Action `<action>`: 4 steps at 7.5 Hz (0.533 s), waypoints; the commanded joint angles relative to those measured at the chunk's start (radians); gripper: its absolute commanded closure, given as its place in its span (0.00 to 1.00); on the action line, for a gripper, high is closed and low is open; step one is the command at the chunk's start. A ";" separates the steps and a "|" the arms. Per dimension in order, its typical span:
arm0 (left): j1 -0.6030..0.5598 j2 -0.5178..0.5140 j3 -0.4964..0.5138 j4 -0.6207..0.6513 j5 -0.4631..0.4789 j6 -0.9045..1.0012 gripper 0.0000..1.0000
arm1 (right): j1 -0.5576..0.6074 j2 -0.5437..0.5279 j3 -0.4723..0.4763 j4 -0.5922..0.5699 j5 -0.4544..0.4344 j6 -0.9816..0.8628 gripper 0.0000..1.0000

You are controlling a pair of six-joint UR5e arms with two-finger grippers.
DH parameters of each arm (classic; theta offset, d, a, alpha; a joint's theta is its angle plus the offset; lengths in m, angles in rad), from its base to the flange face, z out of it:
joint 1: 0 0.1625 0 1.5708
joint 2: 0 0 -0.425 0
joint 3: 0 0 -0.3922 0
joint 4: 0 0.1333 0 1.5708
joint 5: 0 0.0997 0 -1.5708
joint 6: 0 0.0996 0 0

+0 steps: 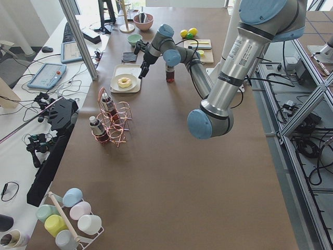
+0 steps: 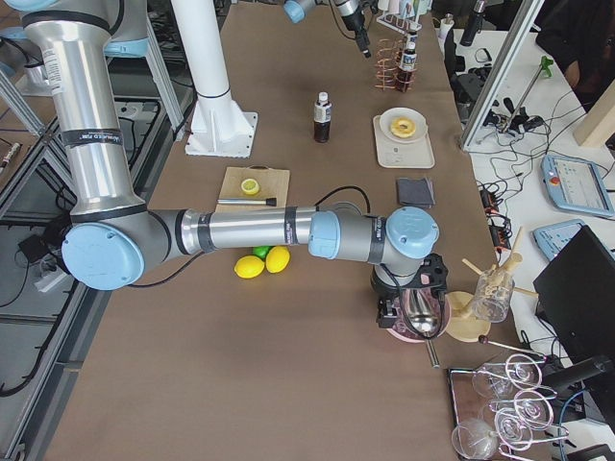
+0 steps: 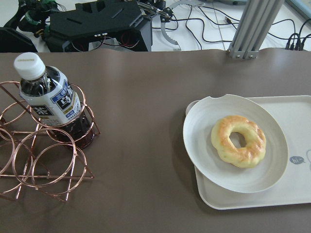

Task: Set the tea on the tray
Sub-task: 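Open the left gripper, leaving the bottle on the table, and withdraw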

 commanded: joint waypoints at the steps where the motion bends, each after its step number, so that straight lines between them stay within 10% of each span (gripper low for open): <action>1: -0.086 0.098 -0.004 -0.009 -0.076 0.006 0.03 | -0.035 0.027 0.005 0.000 0.000 0.044 0.00; 4: -0.286 0.254 -0.022 -0.009 -0.330 0.245 0.03 | -0.072 0.076 0.005 0.001 0.014 0.063 0.00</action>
